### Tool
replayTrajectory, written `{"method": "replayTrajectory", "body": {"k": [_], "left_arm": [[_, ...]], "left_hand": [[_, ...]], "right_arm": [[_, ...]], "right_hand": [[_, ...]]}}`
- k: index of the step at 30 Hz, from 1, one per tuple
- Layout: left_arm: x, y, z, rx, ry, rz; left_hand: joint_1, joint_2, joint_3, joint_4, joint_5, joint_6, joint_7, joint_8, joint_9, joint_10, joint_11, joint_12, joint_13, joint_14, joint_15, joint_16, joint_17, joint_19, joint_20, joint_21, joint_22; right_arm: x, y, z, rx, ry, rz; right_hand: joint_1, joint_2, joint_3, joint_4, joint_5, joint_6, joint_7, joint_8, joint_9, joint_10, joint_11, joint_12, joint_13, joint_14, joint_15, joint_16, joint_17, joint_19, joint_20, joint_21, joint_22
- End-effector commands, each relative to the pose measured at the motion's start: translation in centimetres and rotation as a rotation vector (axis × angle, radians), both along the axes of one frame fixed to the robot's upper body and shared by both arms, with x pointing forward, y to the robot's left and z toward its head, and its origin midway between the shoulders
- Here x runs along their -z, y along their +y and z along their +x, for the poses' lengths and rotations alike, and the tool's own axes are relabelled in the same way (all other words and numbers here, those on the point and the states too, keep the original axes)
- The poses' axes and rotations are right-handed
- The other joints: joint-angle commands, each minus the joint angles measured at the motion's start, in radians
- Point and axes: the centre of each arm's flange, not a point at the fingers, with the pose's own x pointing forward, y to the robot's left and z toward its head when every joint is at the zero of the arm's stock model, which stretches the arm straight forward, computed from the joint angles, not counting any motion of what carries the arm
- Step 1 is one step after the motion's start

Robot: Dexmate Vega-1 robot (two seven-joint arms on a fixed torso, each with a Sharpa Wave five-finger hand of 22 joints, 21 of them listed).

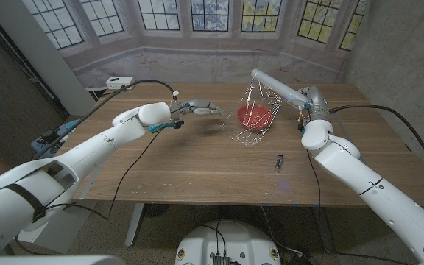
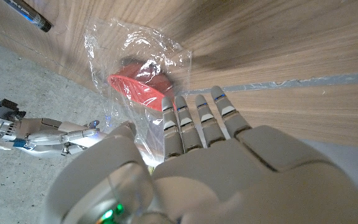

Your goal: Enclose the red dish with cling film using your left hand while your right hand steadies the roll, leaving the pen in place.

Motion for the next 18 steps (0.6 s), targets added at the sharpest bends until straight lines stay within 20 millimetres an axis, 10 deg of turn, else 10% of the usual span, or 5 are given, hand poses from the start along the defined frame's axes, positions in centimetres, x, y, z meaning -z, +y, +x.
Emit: {"method": "replayTrajectory", "body": {"k": [1,18], "left_arm": [[0.7,-0.4,0.9,0.004,0.043,0.082],[0.8,-1.6,1.6,0.001,-0.011,0.222]], "left_hand": [[-0.018,0.002,0.001,0.011,0.0,-0.013,0.004,-0.004,0.003,-0.004,0.011,-0.004,-0.005,-0.007,-0.006,-0.005,0.0,-0.006,-0.009,-0.011,0.003],[-0.074,0.002,0.014,0.026,0.004,-0.072,-0.003,-0.018,0.001,-0.052,0.018,-0.024,-0.034,-0.077,-0.014,-0.027,-0.008,-0.055,-0.026,-0.049,-0.002]], "right_arm": [[-0.2,0.0,1.0,0.001,0.011,0.005],[0.0,-0.3,1.3,0.003,0.01,0.03]], "right_hand": [[0.0,0.134,0.001,0.004,0.005,0.168,-0.155,0.004,0.002,0.139,-0.134,0.008,0.006,0.035,-0.106,-0.005,0.001,-0.004,-0.032,0.006,0.0],[0.001,0.133,0.001,0.002,0.005,0.168,-0.153,0.001,0.003,0.141,-0.133,0.007,0.006,0.036,-0.107,-0.008,0.003,-0.005,-0.034,0.01,-0.001]]}}
